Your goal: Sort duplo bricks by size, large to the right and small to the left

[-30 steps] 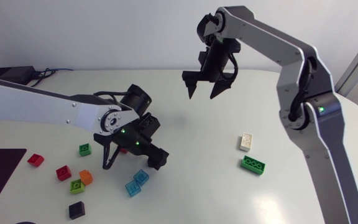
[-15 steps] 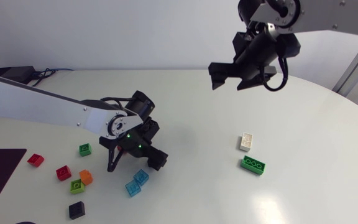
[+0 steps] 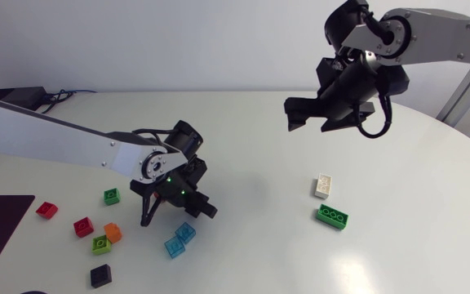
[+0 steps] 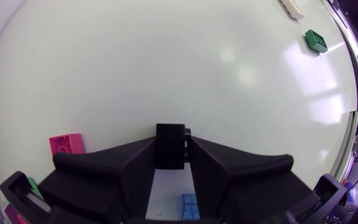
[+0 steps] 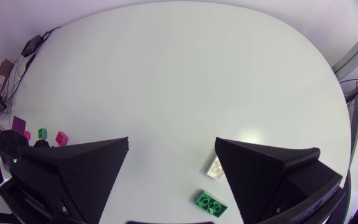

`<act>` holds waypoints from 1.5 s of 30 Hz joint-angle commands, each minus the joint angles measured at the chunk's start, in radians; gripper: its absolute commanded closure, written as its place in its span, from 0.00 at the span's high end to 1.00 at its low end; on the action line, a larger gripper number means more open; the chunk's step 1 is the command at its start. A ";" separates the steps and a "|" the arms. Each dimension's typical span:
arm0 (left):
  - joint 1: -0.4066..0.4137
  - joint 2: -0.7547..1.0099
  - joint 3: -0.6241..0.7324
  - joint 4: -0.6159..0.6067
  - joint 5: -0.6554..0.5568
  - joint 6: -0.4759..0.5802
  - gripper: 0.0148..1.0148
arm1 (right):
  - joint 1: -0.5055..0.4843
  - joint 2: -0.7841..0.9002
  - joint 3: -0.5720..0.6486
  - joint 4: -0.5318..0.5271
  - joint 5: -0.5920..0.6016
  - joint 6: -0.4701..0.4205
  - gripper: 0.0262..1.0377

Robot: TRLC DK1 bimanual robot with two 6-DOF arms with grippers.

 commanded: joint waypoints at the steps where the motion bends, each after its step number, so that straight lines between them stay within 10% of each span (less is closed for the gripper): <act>1: 0.021 -0.073 -0.051 -0.014 -0.013 -0.008 0.19 | -0.005 -0.015 -0.037 0.006 0.008 0.027 0.96; 9: 0.258 -0.311 -0.120 -0.059 -0.033 0.099 0.26 | 0.021 -0.008 -0.046 0.026 0.008 0.035 0.96; 12: 0.276 -0.298 -0.131 -0.064 -0.038 0.108 0.93 | 0.028 -0.011 -0.051 0.026 0.008 0.039 0.96; 13: 0.265 -0.295 -0.137 -0.064 -0.047 0.108 0.98 | 0.028 -0.015 -0.057 0.026 0.008 0.039 0.96; 25: -0.104 -0.294 -0.129 -0.090 -0.048 0.074 0.97 | 0.011 -0.057 -0.109 0.027 0.009 0.032 0.96; 40: -0.115 -0.205 -0.194 -0.140 -0.047 0.107 0.93 | 0.011 -0.078 -0.141 0.041 0.008 0.033 0.96; 45: -0.112 -0.151 -0.178 -0.140 -0.047 0.107 0.64 | 0.011 -0.086 -0.152 0.042 0.008 0.033 0.96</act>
